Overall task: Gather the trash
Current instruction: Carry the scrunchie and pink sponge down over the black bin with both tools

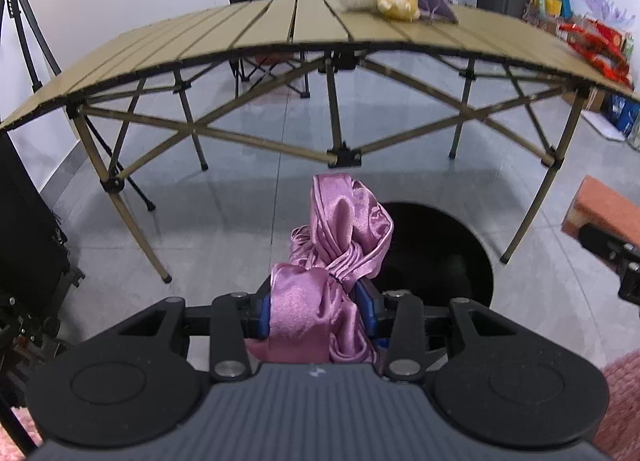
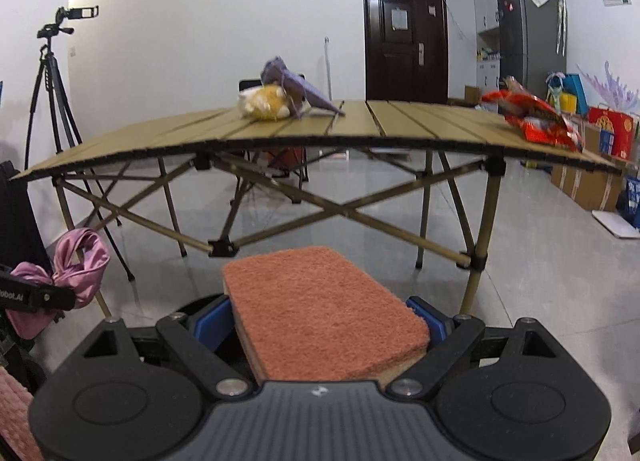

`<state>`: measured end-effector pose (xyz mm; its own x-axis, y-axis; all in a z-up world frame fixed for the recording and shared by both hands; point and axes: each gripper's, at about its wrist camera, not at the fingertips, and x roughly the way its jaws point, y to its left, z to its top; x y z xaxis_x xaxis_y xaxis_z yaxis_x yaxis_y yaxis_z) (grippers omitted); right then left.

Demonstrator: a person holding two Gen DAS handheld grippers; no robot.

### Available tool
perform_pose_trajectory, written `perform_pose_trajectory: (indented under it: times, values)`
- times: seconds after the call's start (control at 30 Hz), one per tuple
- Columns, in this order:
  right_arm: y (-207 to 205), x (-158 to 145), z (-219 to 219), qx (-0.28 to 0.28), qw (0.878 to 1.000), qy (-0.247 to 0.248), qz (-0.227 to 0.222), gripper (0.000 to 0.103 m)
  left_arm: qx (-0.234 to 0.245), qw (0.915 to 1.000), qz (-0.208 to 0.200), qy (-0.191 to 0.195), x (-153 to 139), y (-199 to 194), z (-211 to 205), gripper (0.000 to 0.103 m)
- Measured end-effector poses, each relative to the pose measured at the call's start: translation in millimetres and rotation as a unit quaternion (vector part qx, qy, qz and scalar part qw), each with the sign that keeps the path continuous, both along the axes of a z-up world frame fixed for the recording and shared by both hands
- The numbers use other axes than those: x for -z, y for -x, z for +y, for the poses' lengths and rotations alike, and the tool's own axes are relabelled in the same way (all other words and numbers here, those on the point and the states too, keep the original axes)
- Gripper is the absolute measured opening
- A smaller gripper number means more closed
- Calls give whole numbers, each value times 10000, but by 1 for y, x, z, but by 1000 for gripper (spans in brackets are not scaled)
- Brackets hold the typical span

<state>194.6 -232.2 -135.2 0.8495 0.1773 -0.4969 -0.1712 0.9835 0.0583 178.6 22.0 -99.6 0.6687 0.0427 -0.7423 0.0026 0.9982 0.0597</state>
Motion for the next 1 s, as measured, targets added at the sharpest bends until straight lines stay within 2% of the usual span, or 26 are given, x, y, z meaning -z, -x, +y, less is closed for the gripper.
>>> perform_pose_trajectory:
  times: [0.53, 1.0]
  values:
    - [-17, 36, -20, 390, 9976, -39, 568, 91, -108, 9967, 803, 22, 41, -32, 3, 41]
    - [-32, 46, -29, 692, 9951, -39, 709, 91, -49, 9944, 1057, -80, 55, -52, -13, 41]
